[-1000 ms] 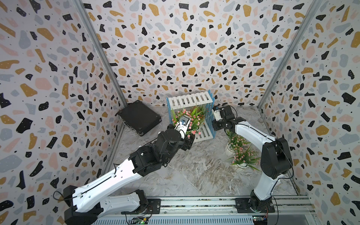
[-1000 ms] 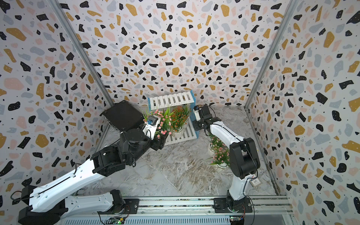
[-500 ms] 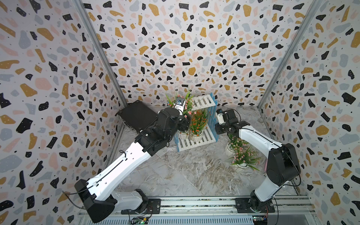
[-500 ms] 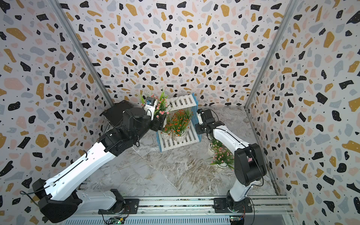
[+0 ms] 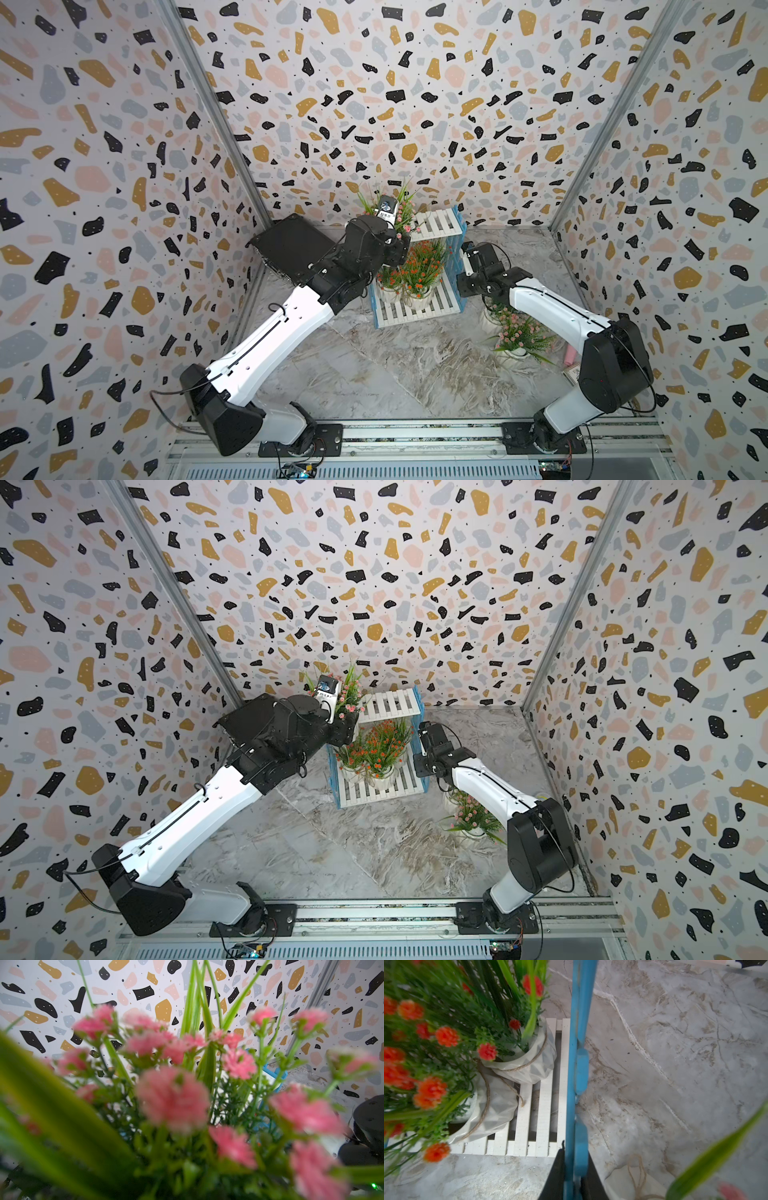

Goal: Place the baby's breath potted plants on the rack by color
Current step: Move the rack to the center of the board, then place the baby's breath potted plant on the rack.

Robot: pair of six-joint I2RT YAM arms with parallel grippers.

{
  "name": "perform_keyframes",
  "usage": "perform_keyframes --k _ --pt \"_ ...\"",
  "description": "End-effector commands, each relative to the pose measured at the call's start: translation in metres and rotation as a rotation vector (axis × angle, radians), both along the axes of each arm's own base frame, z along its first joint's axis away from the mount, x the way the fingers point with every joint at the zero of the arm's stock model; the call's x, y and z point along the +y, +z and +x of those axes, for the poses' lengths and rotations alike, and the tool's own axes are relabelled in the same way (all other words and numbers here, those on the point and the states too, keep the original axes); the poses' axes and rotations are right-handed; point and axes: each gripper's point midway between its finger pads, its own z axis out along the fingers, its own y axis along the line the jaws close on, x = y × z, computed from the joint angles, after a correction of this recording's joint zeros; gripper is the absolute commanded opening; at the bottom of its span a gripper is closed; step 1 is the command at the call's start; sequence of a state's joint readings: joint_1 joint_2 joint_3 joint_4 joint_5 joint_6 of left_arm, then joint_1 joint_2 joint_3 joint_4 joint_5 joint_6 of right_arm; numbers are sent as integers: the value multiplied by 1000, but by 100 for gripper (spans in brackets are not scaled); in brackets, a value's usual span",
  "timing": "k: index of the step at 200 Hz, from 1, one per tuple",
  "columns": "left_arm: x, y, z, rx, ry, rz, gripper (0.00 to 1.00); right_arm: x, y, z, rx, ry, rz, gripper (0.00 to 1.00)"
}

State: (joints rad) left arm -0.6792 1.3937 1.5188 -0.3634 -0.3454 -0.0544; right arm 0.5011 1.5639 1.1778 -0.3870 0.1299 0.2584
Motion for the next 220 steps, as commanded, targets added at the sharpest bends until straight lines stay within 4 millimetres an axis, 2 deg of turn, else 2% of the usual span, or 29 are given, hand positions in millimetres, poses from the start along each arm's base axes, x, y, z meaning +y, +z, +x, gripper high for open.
perform_keyframes --k 1,14,23,35,46,49,55,108,156,183,220 --pt "6 66 7 -169 15 -112 77 -4 25 -3 -68 -43 33 16" --pt "8 66 14 -164 22 -111 77 -6 27 -4 -75 -45 34 26" --pt "10 68 19 -167 28 -115 76 -6 29 -5 -80 -42 35 36" --pt "11 68 26 -164 36 -120 77 -6 32 -7 -85 -38 36 65" --pt "13 68 34 -158 45 -126 77 -6 35 -9 -93 -37 42 78" --pt "14 68 36 -157 48 -128 77 -7 35 -9 -94 -37 43 89" --pt "14 68 40 -155 50 -129 77 -7 37 -10 -100 -37 47 99" --pt "18 65 71 -132 82 -142 77 -13 55 -23 -140 -21 65 100" --pt "23 52 84 -96 100 -170 77 -19 70 -33 -176 -11 70 100" --pt "25 44 90 -81 112 -168 77 -18 72 -35 -186 -1 75 100" --pt "27 35 96 -65 118 -148 77 -19 62 -37 -172 8 65 100"
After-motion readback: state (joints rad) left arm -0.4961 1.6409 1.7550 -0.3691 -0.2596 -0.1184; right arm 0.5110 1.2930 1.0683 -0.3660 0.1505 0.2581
